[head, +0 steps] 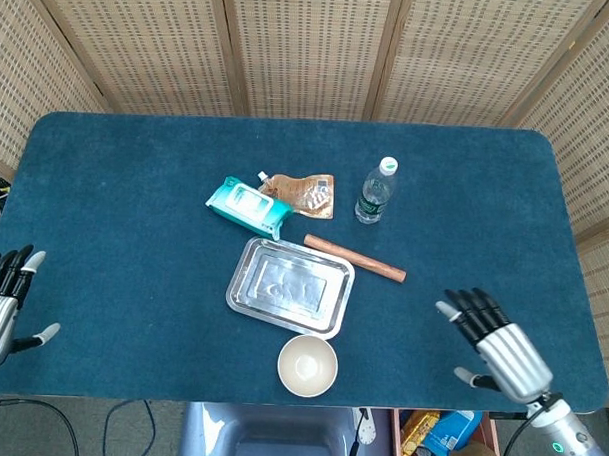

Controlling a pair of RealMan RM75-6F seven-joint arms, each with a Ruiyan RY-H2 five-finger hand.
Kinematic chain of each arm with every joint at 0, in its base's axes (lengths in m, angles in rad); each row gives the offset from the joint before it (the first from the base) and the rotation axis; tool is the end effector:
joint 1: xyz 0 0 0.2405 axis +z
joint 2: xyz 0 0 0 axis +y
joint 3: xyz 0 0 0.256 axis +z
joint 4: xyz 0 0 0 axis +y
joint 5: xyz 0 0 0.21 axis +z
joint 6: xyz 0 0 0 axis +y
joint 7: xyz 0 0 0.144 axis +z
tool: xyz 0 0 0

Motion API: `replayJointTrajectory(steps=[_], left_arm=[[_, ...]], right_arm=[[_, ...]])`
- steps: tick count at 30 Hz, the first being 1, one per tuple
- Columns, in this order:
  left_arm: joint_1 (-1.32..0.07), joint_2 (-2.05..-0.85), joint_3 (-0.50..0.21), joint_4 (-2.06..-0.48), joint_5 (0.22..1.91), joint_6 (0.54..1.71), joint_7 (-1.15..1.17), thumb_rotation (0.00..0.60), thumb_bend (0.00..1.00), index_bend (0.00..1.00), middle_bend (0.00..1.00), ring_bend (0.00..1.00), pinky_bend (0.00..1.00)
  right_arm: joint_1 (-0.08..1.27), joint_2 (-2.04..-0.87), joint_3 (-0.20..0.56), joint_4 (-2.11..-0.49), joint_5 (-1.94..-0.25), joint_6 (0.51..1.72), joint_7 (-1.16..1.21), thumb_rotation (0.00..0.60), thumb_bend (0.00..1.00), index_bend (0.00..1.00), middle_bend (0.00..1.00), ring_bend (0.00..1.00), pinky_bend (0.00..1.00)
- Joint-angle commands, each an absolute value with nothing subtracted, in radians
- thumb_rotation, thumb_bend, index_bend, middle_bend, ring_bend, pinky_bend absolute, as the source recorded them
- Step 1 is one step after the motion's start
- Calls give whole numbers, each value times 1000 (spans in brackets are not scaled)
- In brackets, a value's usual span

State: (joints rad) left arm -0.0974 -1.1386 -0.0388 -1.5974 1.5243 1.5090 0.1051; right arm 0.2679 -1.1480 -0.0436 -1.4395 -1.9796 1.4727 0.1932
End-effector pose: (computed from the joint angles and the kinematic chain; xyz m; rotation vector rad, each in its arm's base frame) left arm -0.3063 0.1826 0.1544 -1.4346 -0.7984 -0.8616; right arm -0.2622 -0.1978 0.1200 1.9765 -0.7114 1.1726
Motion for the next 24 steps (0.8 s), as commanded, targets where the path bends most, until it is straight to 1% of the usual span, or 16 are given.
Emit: replayJointTrajectory(steps=[1, 6, 8, 12, 16, 20, 24], left_arm=[[-101, -1144, -47, -1595, 1506, 1498, 115, 600, 0, 0, 0, 0, 0], [-109, -1154, -56, -1586, 1479, 1478, 127, 600, 0, 0, 0, 0, 0], [-111, -1155, -56, -1585, 1477, 1475, 129, 600, 0, 0, 0, 0, 0], [-115, -1159, -57, -1581, 1470, 1464, 135, 600, 0, 0, 0, 0, 0], [-120, -1165, -65, -1573, 1451, 1454, 142, 600, 0, 0, 0, 0, 0], [-123, -1163, -69, -1570, 1443, 1448, 133, 600, 0, 0, 0, 0, 0], [-124, -1161, -69, -1570, 1440, 1446, 126, 600, 0, 0, 0, 0, 0]], right_arm=[[416, -1181, -99, -1400, -2145, 1407, 270, 600, 0, 59, 0, 0, 0], [515, -1212, -94, -1472, -2201, 1284, 175, 600, 0, 85, 0, 0, 0], [525, -1215, -93, -1482, -2202, 1264, 162, 600, 0, 96, 0, 0, 0], [570, -1238, -85, -1514, -2202, 1180, 112, 600, 0, 126, 0, 0, 0], [642, -1329, -70, -1522, -2177, 1020, 44, 600, 0, 180, 0, 0, 0], [660, -1395, -76, -1501, -2139, 977, 7, 600, 0, 212, 0, 0, 0], [668, -1450, -87, -1455, -2107, 970, 0, 600, 3, 255, 0, 0, 0]])
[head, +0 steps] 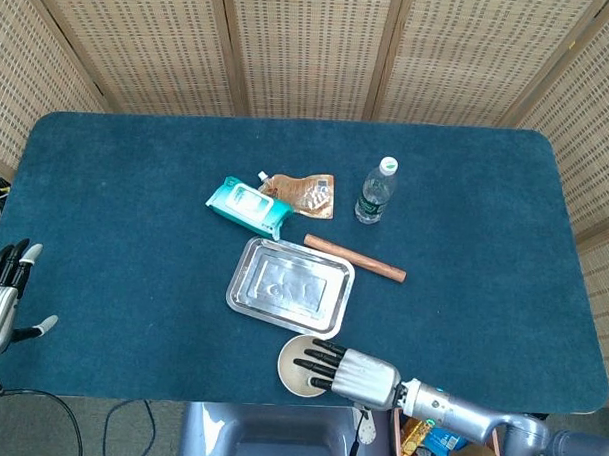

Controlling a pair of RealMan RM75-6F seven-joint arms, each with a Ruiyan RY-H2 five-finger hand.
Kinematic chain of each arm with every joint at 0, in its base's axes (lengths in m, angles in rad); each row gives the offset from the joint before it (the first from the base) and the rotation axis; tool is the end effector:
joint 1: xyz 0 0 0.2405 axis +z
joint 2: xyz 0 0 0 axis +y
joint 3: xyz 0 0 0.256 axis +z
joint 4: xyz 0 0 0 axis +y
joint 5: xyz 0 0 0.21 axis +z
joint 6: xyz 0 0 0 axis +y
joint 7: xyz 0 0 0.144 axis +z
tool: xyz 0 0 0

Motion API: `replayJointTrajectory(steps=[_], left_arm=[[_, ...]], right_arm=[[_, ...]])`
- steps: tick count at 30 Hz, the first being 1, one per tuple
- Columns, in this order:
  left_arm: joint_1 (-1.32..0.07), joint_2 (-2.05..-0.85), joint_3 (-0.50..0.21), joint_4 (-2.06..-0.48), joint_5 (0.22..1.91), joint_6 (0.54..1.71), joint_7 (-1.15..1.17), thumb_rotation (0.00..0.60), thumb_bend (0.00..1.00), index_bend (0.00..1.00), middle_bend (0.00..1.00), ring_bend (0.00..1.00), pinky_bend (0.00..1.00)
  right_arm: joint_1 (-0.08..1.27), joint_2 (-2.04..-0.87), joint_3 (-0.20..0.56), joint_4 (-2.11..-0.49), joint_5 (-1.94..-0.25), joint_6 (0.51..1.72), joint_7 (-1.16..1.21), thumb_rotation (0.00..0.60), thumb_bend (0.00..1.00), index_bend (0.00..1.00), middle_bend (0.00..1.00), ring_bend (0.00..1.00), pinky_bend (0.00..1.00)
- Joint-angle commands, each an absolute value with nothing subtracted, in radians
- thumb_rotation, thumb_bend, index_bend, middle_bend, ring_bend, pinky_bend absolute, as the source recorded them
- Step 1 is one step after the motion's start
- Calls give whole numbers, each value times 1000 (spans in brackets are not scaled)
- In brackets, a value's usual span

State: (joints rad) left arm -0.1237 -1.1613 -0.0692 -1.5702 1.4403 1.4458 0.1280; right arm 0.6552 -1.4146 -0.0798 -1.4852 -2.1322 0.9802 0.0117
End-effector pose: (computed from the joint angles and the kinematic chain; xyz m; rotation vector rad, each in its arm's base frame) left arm -0.3167 0.1977 0.1503 -1.4042 -0.8256 -0.8005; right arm -0.1603 -0.2208 -0.0237 2.6428 -0.3806 1.0504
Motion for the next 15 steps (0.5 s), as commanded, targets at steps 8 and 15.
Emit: replayJointTrajectory(steps=[8, 15], left_arm=[[-123, -1158, -70, -1571, 1439, 1450, 118, 600, 0, 0, 0, 0, 0], [-123, -1159, -69, -1571, 1439, 1451, 119, 600, 0, 0, 0, 0, 0]], right_arm=[[674, -1507, -107, -1390, -2069, 1013, 12, 600, 170, 394, 0, 0, 0], [674, -1526, -123, -1364, -2052, 1076, 24, 600, 391, 617, 0, 0, 0]])
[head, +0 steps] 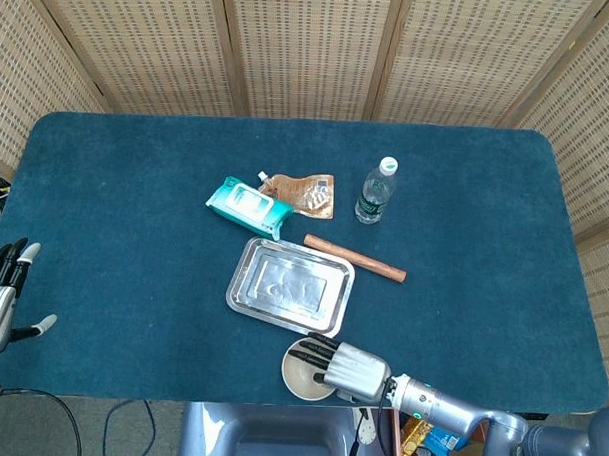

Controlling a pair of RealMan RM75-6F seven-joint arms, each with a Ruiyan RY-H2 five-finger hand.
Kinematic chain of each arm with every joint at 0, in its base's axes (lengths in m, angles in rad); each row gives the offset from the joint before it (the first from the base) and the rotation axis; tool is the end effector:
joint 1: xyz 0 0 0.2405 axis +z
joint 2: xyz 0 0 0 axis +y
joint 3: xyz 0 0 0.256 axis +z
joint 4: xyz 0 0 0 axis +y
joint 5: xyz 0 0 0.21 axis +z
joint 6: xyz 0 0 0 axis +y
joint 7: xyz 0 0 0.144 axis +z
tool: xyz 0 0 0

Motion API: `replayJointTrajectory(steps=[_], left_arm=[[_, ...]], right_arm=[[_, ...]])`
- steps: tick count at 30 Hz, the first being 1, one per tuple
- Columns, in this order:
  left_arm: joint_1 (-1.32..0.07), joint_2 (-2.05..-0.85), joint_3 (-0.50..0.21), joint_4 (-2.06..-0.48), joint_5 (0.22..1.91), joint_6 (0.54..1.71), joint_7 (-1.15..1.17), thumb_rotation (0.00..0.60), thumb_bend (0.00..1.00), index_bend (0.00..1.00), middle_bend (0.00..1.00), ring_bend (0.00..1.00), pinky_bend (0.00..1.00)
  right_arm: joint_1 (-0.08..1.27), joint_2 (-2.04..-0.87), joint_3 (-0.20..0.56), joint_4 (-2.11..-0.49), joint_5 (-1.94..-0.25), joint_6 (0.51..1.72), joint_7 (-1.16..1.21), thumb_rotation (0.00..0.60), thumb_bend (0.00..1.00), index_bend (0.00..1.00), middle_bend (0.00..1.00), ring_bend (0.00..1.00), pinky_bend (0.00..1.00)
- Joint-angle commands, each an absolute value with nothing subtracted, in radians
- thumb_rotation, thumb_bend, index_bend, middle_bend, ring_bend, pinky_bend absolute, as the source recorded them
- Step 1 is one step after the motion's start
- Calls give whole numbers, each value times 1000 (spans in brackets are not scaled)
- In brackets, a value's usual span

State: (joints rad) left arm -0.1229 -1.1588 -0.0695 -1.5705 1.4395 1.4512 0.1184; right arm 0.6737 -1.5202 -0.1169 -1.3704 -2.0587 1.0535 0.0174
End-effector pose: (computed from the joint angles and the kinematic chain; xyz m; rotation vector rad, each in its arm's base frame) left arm -0.3168 0.1975 0.1519 -1.3970 -0.8278 -0.8086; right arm -0.1628 -0.2276 -0.0444 2.5919 -0.4273 1.0982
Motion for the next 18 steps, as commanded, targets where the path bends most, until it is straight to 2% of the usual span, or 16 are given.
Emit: replayJointTrajectory(steps=[1, 10, 12, 18], left_arm=[[-123, -1159, -69, -1571, 1439, 1450, 119, 600, 0, 0, 0, 0, 0], [-125, -1158, -69, -1571, 1435, 1445, 114, 600, 0, 0, 0, 0, 0], [-128, -1159, -71, -1567, 1429, 1438, 112, 600, 0, 0, 0, 0, 0], [-138, -1160, -80, -1560, 1405, 1415, 107, 600, 0, 0, 0, 0, 0]], right_arm=[[674, -1525, -121, -1365, -2050, 1085, 22, 600, 415, 625, 0, 0, 0], [700, -1484, -83, -1417, -2019, 1127, 2, 600, 434, 633, 0, 0, 0], [728, -1467, -32, -1434, -1985, 1113, -16, 600, 434, 633, 0, 0, 0], [808, -1480, 80, -1430, -1846, 969, -83, 600, 434, 633, 0, 0, 0]])
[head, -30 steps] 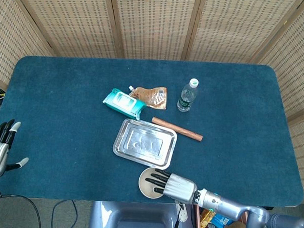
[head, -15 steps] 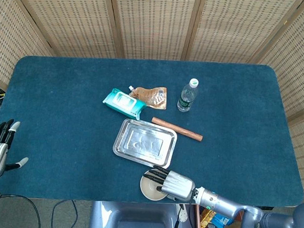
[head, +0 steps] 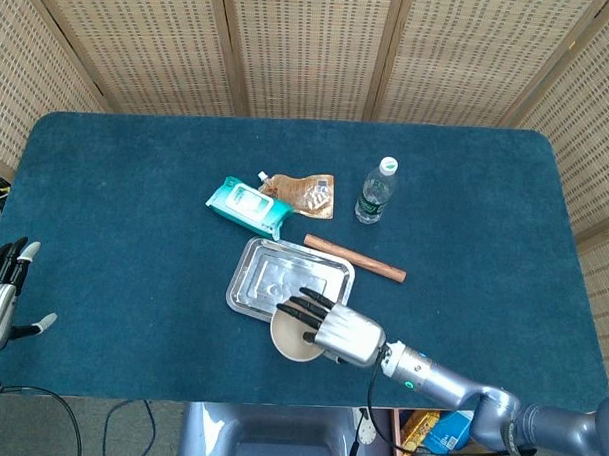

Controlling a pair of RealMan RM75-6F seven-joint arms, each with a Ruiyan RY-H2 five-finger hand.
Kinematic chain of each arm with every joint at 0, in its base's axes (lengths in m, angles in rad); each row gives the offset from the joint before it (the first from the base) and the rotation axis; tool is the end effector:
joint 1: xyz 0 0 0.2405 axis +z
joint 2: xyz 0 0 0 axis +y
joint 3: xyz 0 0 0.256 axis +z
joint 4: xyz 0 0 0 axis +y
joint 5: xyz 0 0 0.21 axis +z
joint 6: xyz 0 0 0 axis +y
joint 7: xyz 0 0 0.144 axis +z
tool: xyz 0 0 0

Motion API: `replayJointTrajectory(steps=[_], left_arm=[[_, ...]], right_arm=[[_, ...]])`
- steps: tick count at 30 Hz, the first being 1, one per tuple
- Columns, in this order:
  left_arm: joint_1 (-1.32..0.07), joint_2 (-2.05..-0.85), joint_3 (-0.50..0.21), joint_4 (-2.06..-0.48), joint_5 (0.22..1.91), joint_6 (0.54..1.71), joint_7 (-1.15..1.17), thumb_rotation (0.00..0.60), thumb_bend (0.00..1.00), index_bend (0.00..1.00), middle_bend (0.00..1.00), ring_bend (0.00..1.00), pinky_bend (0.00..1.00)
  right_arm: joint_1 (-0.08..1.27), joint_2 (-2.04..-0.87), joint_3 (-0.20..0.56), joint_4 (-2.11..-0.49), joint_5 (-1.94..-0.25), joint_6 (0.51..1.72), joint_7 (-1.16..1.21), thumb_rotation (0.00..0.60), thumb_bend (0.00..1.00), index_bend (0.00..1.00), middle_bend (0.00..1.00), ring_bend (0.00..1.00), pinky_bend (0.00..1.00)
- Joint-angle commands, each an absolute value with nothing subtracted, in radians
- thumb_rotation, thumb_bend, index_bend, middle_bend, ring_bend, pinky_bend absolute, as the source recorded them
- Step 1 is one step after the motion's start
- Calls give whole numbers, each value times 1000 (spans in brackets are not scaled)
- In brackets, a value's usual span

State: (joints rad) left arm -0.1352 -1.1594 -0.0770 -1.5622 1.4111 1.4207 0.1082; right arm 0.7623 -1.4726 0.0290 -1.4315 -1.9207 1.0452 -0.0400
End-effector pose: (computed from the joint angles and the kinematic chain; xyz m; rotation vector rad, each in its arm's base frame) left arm -0.3207 0.2030 0.1512 -1.3903 -0.8530 -0.7941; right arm -0.1155 -0.2835 -0.0153 2.4045 -0.3469 1.2004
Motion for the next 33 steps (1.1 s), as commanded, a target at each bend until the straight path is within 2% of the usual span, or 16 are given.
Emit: replayJointTrajectory(steps=[1, 7, 16, 17, 18, 21, 22, 27, 33], left_arm=[[-140, -1160, -82, -1559, 1399, 1411, 106, 600, 0, 0, 0, 0, 0], [-151, -1162, -92, -1550, 1370, 1383, 102, 600, 0, 0, 0, 0, 0], [-162, -1164, -96, -1534, 1347, 1356, 93, 600, 0, 0, 0, 0, 0], [-162, -1164, -97, -1533, 1346, 1355, 91, 600, 0, 0, 0, 0, 0], [-163, -1164, -97, -1532, 1345, 1354, 89, 600, 0, 0, 0, 0, 0], [-164, -1165, -98, -1530, 1341, 1350, 88, 600, 0, 0, 0, 0, 0], [-165, -1165, -97, -1530, 1340, 1350, 88, 600, 0, 0, 0, 0, 0], [-166, -1166, -95, -1530, 1341, 1349, 91, 600, 0, 0, 0, 0, 0], [-165, -1168, -88, -1533, 1351, 1352, 93, 600, 0, 0, 0, 0, 0]], right_arm=[[819, -1488, 95, -1423, -1823, 948, -97, 600, 434, 633, 0, 0, 0], [870, -1555, 148, -1360, -1690, 825, -153, 600, 434, 633, 0, 0, 0], [912, -1643, 145, -1258, -1599, 739, -226, 600, 434, 630, 0, 0, 0], [914, -1647, 145, -1252, -1594, 737, -230, 600, 418, 588, 0, 0, 0], [916, -1652, 144, -1245, -1587, 734, -235, 600, 346, 495, 0, 0, 0], [924, -1649, 137, -1233, -1577, 725, -260, 600, 38, 118, 0, 0, 0], [925, -1645, 137, -1234, -1573, 725, -270, 600, 0, 51, 0, 0, 0], [914, -1612, 141, -1281, -1559, 762, -290, 600, 0, 19, 0, 0, 0], [872, -1506, 150, -1409, -1558, 857, -327, 600, 0, 19, 0, 0, 0]])
